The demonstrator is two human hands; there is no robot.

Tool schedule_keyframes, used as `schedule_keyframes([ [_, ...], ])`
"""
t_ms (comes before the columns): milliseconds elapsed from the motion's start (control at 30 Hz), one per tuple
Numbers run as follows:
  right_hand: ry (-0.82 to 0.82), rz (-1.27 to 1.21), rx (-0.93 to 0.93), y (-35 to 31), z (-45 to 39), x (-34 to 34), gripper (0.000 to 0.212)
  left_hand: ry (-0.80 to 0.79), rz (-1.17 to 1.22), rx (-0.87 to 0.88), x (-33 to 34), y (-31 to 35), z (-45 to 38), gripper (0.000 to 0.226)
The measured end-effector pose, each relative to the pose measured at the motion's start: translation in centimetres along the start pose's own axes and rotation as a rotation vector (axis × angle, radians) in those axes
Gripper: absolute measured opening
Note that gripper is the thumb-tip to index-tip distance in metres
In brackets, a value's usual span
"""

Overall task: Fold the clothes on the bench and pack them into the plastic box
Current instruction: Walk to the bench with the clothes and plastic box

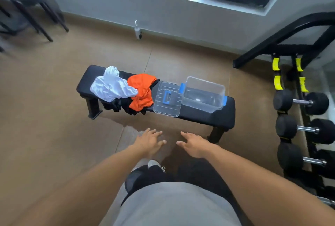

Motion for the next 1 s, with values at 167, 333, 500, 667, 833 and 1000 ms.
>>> schedule_keyframes([
  [167,-0.100,0.100,-0.131,-4.9,-5.4,-2.7,0.061,0.088,0.193,-0.080,-3.5,-4.4,-2.9,0.064],
  [333,-0.114,0.140,-0.222,-8.7,-12.0,-6.5,0.065,0.111,0.285,-0.193,-6.8,-8.2,-5.3,0.064],
  [500,-0.174,0.201,-0.343,-13.7,-18.1,-11.9,0.048,0.224,0.405,-0.263,-14.5,-10.8,-6.7,0.063],
  [667,-0.125,0.165,-0.348,-17.0,-23.0,-14.5,0.045,0.284,0.549,-0.358,-17.5,-13.6,-7.1,0.064],
  [833,-0.118,0.156,-0.310,-18.8,-24.4,-14.3,0.053,0.194,0.526,-0.390,-17.0,-17.4,-8.1,0.069],
  [1000,-0.050,0.047,-0.231,-20.4,-25.4,-13.3,0.054,0.165,0.501,-0.306,-18.8,-20.7,-10.3,0.068],
])
Point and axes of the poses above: each hand's wrist, its own z-axis away from the middle knuckle, its own x-axis out of the palm, y = z × x, the point moved 9 cm from there along -z, towards the middle knuckle, and after that the axes turned 5 degrees about -x, right-handed, at the moved point
